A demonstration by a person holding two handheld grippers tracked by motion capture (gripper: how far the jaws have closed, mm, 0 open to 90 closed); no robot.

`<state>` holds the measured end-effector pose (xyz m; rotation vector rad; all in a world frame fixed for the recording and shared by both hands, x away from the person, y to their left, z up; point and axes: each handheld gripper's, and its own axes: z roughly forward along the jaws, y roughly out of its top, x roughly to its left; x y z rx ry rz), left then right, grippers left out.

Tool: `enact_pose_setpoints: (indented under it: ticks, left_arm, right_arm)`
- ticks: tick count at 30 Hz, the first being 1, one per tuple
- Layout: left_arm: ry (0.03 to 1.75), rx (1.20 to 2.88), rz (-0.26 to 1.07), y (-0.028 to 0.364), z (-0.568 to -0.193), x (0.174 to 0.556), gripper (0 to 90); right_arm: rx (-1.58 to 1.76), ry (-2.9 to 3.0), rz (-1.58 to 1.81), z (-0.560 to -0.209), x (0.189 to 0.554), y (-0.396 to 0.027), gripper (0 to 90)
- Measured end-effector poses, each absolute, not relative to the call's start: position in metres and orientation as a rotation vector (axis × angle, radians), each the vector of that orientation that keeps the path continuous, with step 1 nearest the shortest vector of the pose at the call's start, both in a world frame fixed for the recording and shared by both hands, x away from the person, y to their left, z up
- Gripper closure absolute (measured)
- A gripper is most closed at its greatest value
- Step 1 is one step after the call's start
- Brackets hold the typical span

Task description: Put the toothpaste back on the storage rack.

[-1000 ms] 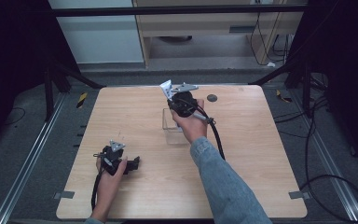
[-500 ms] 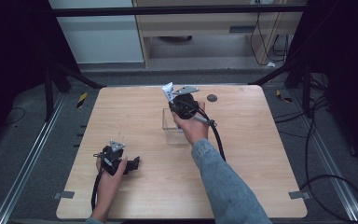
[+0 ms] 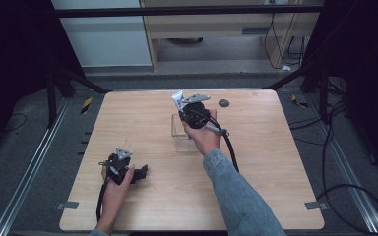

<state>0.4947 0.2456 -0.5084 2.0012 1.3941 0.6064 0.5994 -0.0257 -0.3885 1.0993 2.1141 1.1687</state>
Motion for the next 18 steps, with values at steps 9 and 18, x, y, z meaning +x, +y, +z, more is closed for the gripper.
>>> enact_pose_setpoints:
  ticks: [9, 18]
  left_arm:
    - [1.391, 2.003, 0.606, 0.2455, -0.5084, 0.4948, 0.0]
    - [1.391, 2.002, 0.605, 0.2453, -0.5085, 0.4949, 0.0]
  right_arm:
    - [1.099, 2.133, 1.154, -0.3934, 0.5993, -0.0227, 74.5]
    - [1.095, 2.149, 1.136, -0.3966, 0.5994, -0.0172, 74.3]
